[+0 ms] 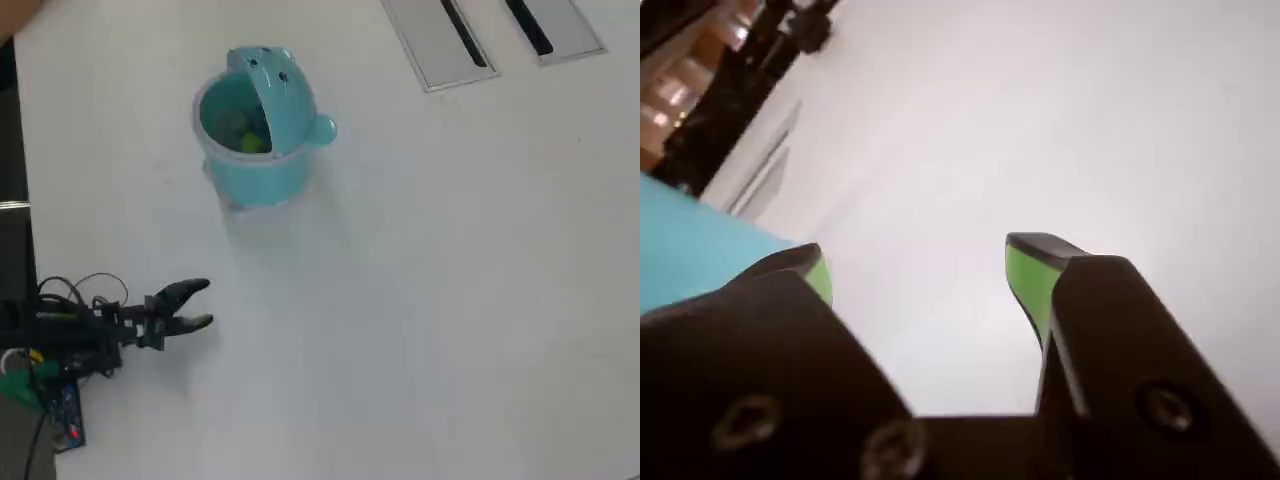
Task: Grasp RGB lego blocks and put them in the bin one by one.
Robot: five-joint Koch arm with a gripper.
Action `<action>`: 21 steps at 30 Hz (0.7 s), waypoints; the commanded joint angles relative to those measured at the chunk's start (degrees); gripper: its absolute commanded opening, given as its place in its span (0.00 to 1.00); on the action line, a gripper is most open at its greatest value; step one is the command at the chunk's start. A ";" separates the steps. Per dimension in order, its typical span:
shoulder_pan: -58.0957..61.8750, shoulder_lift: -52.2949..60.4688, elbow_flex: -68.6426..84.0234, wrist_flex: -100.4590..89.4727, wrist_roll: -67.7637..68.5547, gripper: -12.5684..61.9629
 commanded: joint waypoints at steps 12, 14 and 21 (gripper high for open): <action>1.76 3.52 4.31 10.46 25.93 0.63; 1.76 3.52 4.31 13.54 27.86 0.63; 0.53 3.52 4.31 15.73 32.52 0.63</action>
